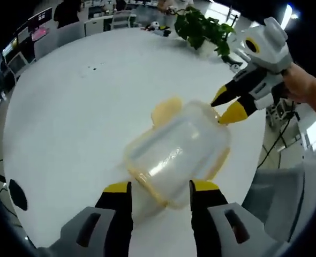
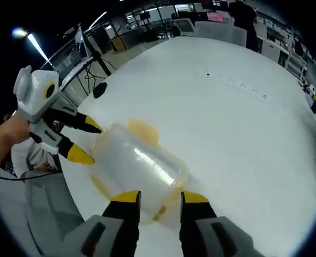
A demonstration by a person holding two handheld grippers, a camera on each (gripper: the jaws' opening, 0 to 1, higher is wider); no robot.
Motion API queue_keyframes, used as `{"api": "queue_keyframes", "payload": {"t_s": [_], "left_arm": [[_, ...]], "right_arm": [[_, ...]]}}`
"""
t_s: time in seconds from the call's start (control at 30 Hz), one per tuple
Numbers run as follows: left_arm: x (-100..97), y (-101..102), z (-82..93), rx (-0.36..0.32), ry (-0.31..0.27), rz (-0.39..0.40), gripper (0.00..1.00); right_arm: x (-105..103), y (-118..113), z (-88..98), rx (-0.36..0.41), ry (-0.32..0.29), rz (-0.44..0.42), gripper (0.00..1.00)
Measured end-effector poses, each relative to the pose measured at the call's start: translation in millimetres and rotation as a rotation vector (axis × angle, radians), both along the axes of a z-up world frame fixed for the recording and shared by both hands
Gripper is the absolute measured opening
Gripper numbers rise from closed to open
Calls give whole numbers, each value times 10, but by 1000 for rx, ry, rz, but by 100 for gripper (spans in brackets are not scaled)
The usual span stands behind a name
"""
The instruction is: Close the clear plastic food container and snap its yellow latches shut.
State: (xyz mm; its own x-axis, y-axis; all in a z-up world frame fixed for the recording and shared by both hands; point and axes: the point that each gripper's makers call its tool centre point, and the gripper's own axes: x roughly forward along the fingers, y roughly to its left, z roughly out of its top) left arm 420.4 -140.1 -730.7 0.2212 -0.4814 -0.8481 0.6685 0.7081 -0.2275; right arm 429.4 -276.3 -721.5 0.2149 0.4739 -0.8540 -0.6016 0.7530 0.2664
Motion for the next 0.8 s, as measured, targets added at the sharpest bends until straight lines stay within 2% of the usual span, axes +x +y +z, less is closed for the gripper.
{"api": "queue_keyframes", "payload": {"t_s": [0.3,0.37,0.5,0.6,0.8], "left_arm": [[-12,12,72,61,-19,-118,40],[-7,43,59,89,-14,-143,39],[-28,27,79,102,-18,-195,38],[-7,32,86,124,-36,-235,36],[11,7,141,135,-62,-303,36]], "right_arm": [[18,-67,35,-67,-28,109,26],[7,-74,53,-75,-26,131,26],[5,-67,79,-87,-43,185,24],[-14,-52,75,-84,-43,218,26],[-68,-11,63,-110,-64,339,26]]}}
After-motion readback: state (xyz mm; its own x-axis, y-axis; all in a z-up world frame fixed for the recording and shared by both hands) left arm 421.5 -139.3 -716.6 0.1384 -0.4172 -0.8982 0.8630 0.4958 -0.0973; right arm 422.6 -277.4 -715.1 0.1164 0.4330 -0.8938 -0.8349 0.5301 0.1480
